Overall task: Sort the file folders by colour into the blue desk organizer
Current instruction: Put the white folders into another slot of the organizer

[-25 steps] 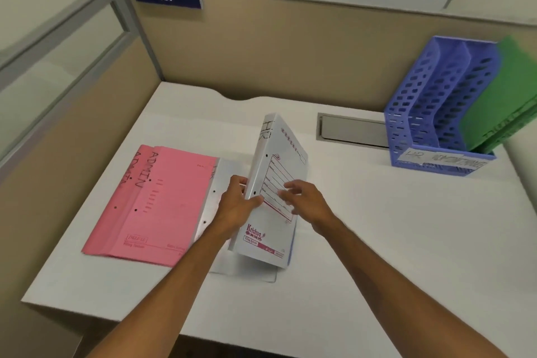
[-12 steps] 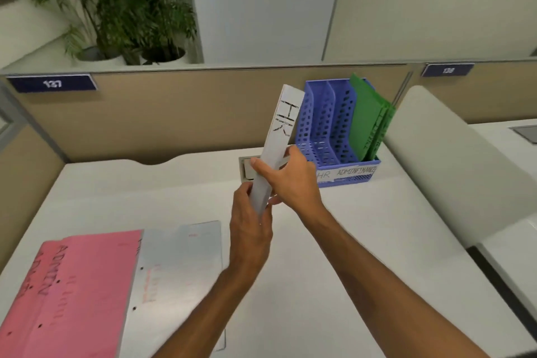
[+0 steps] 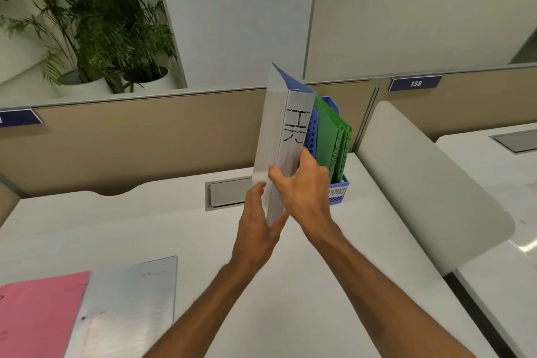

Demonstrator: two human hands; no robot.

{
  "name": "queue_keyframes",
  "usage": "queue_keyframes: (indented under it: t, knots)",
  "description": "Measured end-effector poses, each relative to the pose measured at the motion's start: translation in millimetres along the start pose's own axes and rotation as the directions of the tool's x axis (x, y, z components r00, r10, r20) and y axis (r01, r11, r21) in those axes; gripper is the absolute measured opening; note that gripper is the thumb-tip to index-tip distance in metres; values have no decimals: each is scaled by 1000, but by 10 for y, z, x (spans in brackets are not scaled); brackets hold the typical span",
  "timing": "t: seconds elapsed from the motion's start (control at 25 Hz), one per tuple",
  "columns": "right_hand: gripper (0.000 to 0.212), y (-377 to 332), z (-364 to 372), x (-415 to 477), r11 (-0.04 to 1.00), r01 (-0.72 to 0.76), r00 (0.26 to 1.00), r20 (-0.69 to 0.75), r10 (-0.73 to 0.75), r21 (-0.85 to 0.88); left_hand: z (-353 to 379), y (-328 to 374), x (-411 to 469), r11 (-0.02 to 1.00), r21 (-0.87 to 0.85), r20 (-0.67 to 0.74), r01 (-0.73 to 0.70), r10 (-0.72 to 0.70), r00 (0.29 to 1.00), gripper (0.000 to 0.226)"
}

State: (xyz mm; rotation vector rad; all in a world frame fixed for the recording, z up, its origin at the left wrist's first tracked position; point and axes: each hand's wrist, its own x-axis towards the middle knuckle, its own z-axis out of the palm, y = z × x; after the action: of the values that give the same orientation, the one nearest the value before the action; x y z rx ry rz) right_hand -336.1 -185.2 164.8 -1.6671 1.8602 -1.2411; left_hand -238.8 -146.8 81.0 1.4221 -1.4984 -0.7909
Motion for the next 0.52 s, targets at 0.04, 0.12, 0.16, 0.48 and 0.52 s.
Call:
queue_keyframes:
  t: [0.04,0.12,0.16,0.48,0.52]
  knots:
    - [43,88,-42,133,1000,21,999,-25,-21,1,63,33,136,999,38,19,-7,6,1000,79]
    - [46,254,-121,414,998,62,996,-61,-61,16,169,100,422,996,85,36,-20,17,999,77]
    - [47,332,-153,550,996,82,994,-67,-80,25,207,124,569,994,109,34,-33,29,999,76]
    - [52,882,-68,1382,982,188,982,-20,-188,16,466,319,1585,944,329,125,-39,-2,992,70]
    - [51,934,-19,1452,980,197,980,0,-197,20,506,321,1655,940,340,155,-35,-19,988,69]
